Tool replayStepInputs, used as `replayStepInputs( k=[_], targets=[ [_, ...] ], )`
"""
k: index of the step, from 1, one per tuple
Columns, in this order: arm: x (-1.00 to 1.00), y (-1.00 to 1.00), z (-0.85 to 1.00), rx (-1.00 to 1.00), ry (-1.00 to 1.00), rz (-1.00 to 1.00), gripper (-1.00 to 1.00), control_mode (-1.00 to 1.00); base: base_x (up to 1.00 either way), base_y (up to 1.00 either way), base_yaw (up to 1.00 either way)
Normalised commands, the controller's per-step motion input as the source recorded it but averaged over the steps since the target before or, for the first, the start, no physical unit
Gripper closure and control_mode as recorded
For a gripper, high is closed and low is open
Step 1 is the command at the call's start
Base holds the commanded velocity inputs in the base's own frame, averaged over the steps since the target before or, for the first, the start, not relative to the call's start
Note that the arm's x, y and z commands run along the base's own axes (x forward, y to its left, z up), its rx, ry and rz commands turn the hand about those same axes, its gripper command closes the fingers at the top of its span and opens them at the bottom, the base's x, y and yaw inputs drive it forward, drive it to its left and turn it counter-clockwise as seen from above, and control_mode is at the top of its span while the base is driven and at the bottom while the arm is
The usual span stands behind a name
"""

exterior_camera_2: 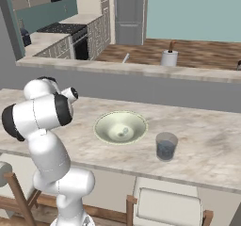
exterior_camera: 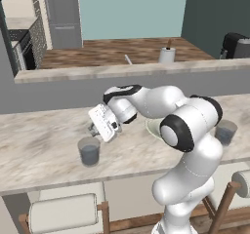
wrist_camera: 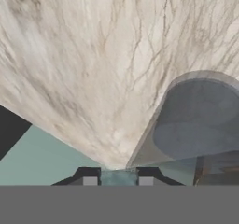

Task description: There are four ice cubes in the ice bowl. Place two ice cubes in each glass of water.

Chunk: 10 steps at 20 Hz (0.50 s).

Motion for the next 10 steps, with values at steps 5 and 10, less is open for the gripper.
replayStepInputs(
  k=[5,10],
  targets=[
    [0.25,-0.13,0.19,0.01,0.02,0.00,1.00,-1.00,0.00,0.00,0.00],
    [0.20,-0.28,0.25,0.03,0.01,0.00,1.00,-1.00,0.00,0.00,0.00]
  ],
)
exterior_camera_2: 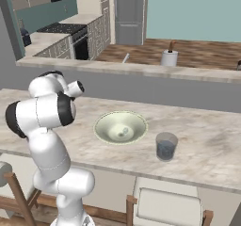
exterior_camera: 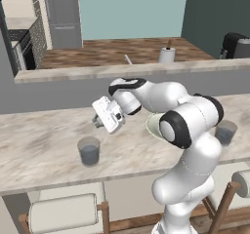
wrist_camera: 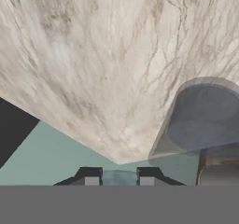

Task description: There are four ice cubes in the ice bowl. Place two ice cubes in each glass of water.

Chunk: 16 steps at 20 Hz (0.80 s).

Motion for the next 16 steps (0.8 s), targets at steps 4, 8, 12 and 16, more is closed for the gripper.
replayStepInputs(
  k=[4,8,12,16],
  targets=[
    [-0.31,-0.18,0.19,0.00,0.11,0.00,1.00,-1.00,0.00,0.00,0.00],
    [-0.89,-0.01,0.20,0.00,0.11,0.00,1.00,-1.00,0.00,0.00,0.00],
    [-0.92,0.00,0.30,0.00,0.18,0.00,1.00,-1.00,0.00,0.00,0.00],
    [-0.14,0.00,0.16,0.00,0.05,0.00,1.00,-1.00,0.00,0.00,0.00]
  ],
)
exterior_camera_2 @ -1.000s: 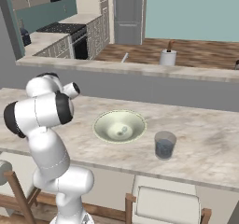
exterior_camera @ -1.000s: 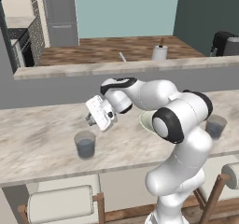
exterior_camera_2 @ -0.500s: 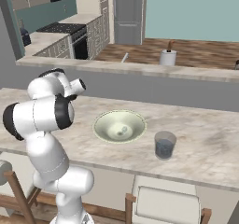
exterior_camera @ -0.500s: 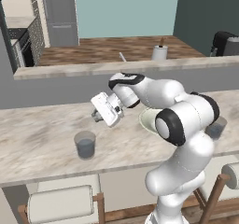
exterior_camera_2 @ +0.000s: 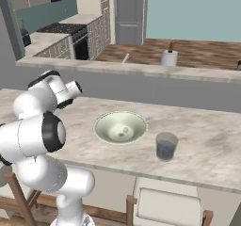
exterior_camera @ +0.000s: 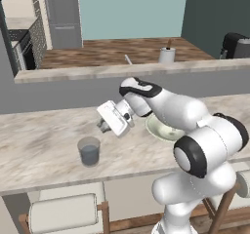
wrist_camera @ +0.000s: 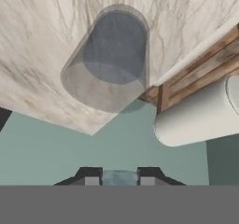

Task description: There are four ice cubes in the ice bowl. Place two ice cubes in each glass of water.

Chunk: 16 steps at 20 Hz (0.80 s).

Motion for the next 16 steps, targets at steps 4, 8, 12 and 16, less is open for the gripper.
replayStepInputs(
  k=[4,8,12,16],
  targets=[
    [0.28,0.00,0.00,0.00,0.01,0.00,1.00,-1.00,0.00,0.00,0.00],
    [0.07,0.00,-0.01,0.00,0.08,0.00,1.00,-1.00,0.00,0.00,0.00],
    [-0.14,0.00,-0.07,-0.02,0.13,0.00,1.00,-1.00,0.00,0.00,0.00],
    [-0.34,0.00,-0.04,-0.04,0.10,0.01,1.00,-1.00,0.00,0.00,0.00]
  ],
)
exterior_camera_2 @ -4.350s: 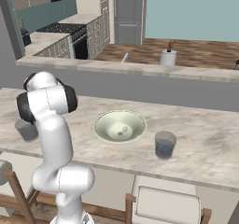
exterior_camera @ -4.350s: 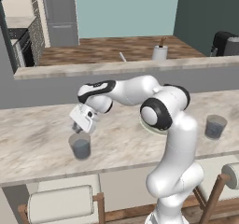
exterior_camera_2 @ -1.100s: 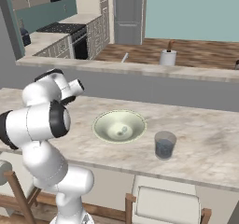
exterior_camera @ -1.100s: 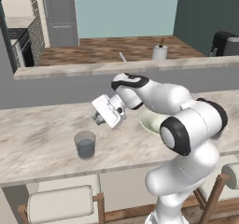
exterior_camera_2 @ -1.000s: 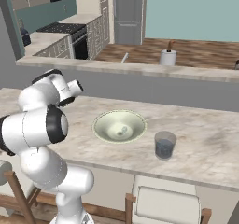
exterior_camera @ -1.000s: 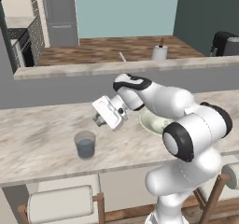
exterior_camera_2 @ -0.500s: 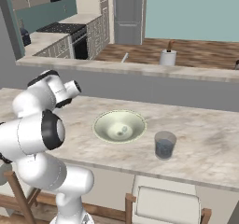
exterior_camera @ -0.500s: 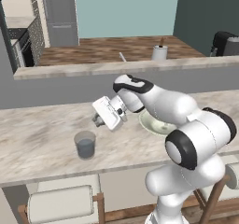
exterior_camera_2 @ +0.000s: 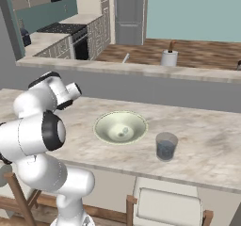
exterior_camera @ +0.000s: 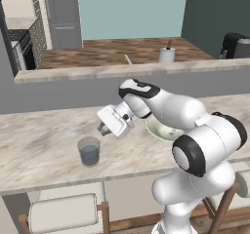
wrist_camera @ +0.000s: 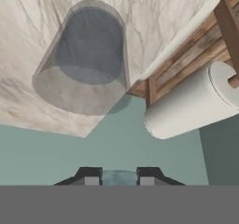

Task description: There are four ice cubes in the ice bowl. Place two ice cubes in each glass of water.

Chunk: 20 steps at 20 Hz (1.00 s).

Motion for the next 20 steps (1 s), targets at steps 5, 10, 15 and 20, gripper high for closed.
replayStepInputs(
  k=[5,10,15,20],
  targets=[
    [-0.17,0.00,-0.02,-0.04,0.07,0.01,1.00,-1.00,0.00,0.00,0.00],
    [0.00,0.02,-0.12,-0.06,0.05,0.01,1.00,-1.00,0.00,0.00,0.00],
    [0.00,0.24,-0.21,-0.10,0.07,0.02,1.00,-1.00,0.00,0.00,0.00],
    [0.01,0.31,-0.17,-0.11,0.04,0.03,1.00,-1.00,0.00,0.00,0.00]
  ],
)
